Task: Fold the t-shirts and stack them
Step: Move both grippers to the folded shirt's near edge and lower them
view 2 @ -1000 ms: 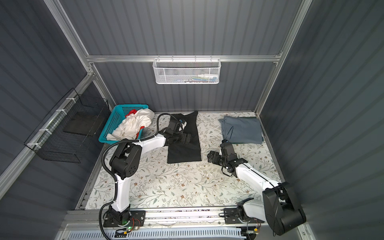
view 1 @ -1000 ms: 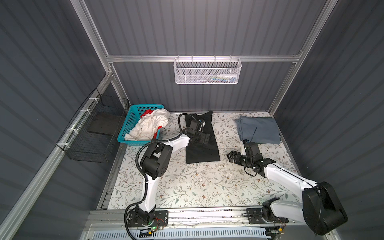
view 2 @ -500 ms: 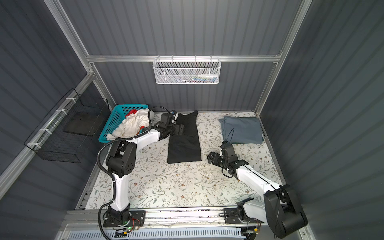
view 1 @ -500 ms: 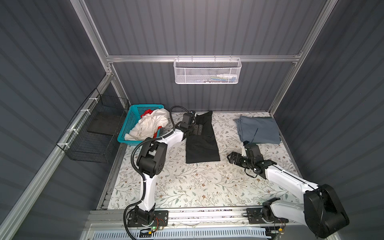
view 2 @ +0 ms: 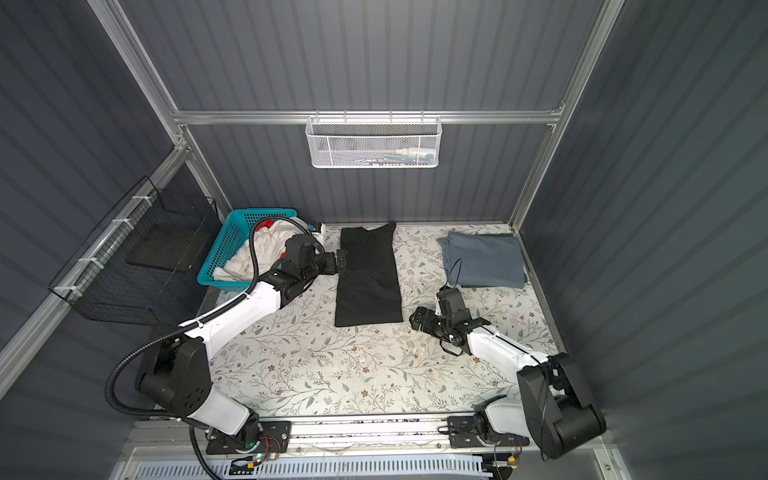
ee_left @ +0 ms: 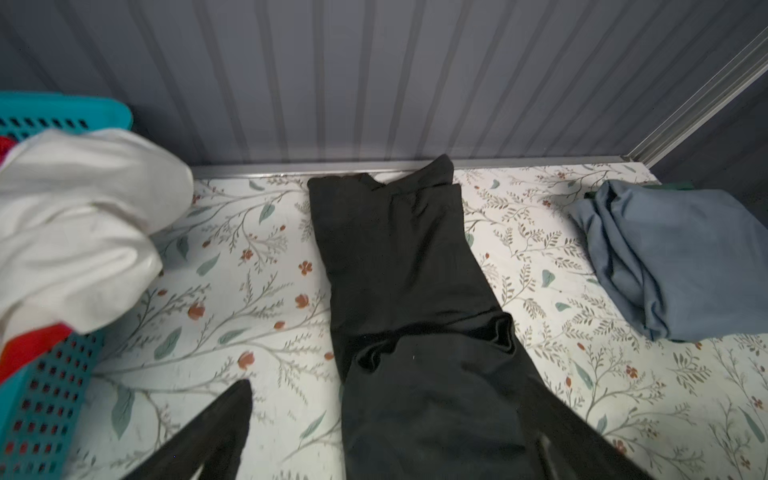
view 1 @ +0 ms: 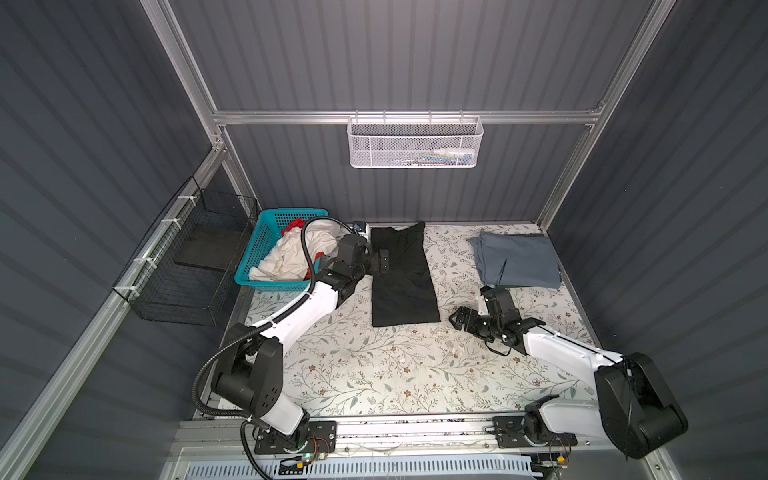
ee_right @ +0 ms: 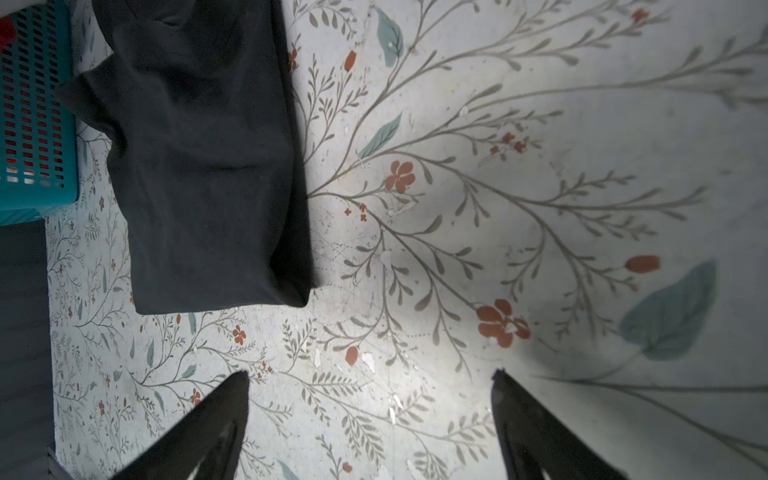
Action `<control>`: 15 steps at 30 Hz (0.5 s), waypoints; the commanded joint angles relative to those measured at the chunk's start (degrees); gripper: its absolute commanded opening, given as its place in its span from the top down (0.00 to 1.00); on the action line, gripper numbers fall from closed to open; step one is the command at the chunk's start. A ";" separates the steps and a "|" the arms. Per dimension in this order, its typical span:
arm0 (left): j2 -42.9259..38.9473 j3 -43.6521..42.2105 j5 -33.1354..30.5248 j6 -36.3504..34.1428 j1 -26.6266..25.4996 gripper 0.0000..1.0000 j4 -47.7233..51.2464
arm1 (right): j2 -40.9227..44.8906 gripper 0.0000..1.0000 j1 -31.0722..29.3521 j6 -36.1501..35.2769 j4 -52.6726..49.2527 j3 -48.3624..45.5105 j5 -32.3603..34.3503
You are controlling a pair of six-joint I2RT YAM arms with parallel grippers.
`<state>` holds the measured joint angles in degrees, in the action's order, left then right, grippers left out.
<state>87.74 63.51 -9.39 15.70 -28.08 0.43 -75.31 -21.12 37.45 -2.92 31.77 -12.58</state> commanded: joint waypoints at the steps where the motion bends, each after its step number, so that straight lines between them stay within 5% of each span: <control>1: -4.73 -4.70 -0.79 4.09 -0.14 0.00 2.27 | -1.42 0.10 -0.75 1.15 1.15 2.13 -1.53; 9: -13.13 -13.87 2.21 8.56 -0.14 0.00 4.46 | -3.15 0.11 -2.71 3.72 4.53 2.86 -2.52; 15: -16.14 -18.01 9.47 13.86 -0.14 0.06 7.48 | -4.89 0.25 -4.02 7.06 7.64 2.38 -2.98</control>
<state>73.58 48.05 -5.06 25.50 -28.08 5.32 -79.40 -24.58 41.91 2.22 33.58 -15.05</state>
